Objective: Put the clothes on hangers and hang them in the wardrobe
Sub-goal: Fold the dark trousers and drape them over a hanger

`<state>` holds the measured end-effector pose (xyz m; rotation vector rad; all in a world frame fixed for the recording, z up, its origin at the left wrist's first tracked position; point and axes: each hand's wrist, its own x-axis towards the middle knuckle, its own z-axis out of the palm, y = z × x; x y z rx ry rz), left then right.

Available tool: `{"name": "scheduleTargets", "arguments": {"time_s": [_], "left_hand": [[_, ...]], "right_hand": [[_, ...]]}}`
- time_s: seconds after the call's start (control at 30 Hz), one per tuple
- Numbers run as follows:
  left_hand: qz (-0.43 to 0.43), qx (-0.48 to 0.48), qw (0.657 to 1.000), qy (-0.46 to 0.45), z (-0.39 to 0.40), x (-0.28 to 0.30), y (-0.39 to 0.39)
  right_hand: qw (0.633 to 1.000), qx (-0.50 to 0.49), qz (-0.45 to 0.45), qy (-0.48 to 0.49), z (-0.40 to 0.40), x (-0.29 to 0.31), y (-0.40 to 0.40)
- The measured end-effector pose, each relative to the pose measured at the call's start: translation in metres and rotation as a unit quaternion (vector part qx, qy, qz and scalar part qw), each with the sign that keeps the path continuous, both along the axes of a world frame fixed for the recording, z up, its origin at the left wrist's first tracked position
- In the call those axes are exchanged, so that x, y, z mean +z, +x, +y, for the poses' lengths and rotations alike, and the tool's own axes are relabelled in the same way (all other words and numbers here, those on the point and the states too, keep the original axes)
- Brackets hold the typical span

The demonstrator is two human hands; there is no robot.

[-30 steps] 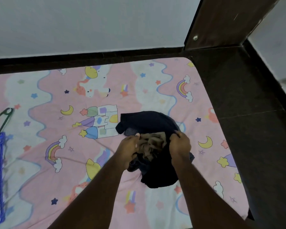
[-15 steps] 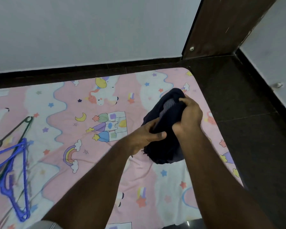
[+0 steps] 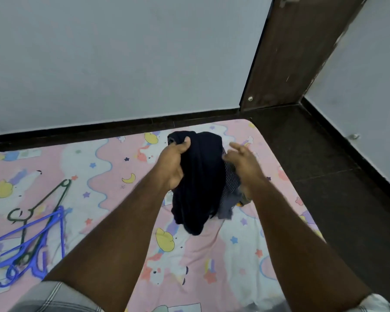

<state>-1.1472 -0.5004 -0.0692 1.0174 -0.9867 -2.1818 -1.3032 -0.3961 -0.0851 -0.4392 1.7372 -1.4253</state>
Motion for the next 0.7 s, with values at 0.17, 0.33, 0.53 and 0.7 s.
{"name": "scheduleTargets", "arguments": {"time_s": [0.17, 0.33, 0.53, 0.7], "left_hand": [[0.009, -0.014, 1.000, 0.003, 0.008, 0.006, 0.032], [0.000, -0.056, 0.998, -0.015, 0.004, -0.001, 0.059], [-0.173, -0.014, 0.979, -0.110, -0.014, -0.019, 0.053], [-0.278, 0.068, 0.950, -0.124, -0.021, -0.037, 0.029]], "right_hand": [[0.979, 0.054, -0.192, -0.051, 0.022, -0.030, 0.051], [0.968, 0.097, -0.201, -0.111, 0.020, -0.031, 0.082], [0.994, -0.040, -0.052, -0.091, 0.016, -0.020, 0.066], [0.995, -0.078, -0.012, -0.056, 0.010, -0.029, 0.032]]}}
